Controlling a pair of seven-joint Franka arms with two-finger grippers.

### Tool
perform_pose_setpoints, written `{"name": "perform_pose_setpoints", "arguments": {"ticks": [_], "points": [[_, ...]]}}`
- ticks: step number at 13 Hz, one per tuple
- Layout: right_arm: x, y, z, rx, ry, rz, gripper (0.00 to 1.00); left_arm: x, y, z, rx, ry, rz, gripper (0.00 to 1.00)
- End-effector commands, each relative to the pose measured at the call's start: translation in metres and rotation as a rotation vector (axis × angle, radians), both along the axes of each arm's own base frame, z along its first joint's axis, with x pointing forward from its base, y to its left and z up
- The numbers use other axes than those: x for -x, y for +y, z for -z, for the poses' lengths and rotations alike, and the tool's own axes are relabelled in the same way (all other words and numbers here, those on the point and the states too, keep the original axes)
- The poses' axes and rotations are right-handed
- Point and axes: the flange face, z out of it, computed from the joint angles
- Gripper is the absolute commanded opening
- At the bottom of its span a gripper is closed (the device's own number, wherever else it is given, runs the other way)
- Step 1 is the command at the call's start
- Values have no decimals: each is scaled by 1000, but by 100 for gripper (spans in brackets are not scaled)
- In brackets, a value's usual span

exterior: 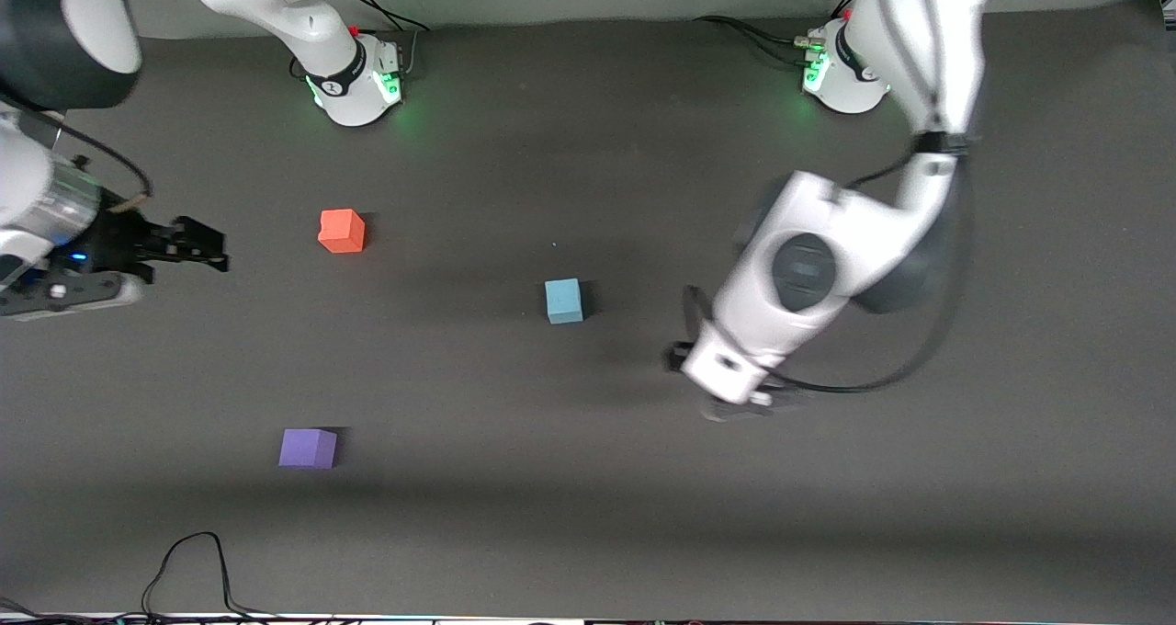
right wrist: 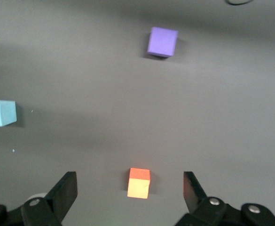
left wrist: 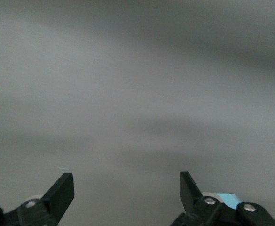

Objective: Place blue block between orange and purple blocks
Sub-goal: 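Withdraw the left gripper while the right gripper reaches toward the block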

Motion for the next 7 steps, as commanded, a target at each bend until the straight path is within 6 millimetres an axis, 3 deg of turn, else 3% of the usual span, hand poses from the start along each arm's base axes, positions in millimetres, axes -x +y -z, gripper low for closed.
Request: {"name": "perform_pose_setpoints", "arguments": {"ticks": [1,2,4,5,7], "points": [[-5,47,23,0,32,-69,100,27,112,-22,16,32,43,100],[-5,58,29,5,41,-83,100,27,152,-29,15,26,68,100],[-6,61,29,-3,42,-81,100,29,218,-44,11,41,99,100],[-6,65,27,-36,42,-77,100,32,241,-54,11,41,97,100],[-27,73,21,-49,10,-88,100,41,270,-85,-7,22,75,100]]}}
